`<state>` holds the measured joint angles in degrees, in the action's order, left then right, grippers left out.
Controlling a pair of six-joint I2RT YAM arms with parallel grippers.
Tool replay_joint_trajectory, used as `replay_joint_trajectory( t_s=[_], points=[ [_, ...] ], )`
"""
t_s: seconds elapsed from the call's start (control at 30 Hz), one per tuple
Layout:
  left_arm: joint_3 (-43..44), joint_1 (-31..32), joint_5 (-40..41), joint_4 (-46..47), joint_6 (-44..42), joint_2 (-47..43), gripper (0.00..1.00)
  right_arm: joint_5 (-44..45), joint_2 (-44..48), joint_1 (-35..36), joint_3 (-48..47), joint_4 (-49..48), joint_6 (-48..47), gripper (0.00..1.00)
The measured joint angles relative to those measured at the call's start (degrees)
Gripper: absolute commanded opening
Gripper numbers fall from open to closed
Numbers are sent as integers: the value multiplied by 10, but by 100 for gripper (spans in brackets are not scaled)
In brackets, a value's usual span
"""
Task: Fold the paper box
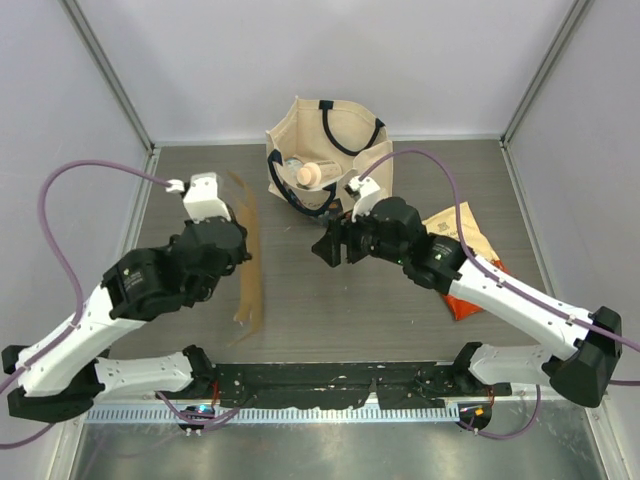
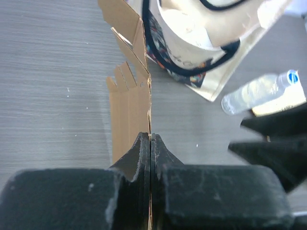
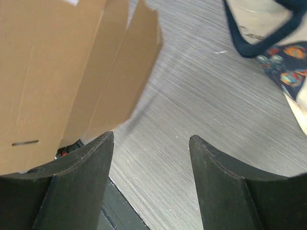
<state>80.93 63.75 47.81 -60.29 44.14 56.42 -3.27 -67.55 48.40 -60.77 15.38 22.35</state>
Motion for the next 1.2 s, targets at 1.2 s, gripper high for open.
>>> replay_joint_trajectory(
  t_s=[1.2],
  points=[
    [233,-127,35,-162,309,280,0,449,-38,357,-59,-112,-152,60]
  ],
)
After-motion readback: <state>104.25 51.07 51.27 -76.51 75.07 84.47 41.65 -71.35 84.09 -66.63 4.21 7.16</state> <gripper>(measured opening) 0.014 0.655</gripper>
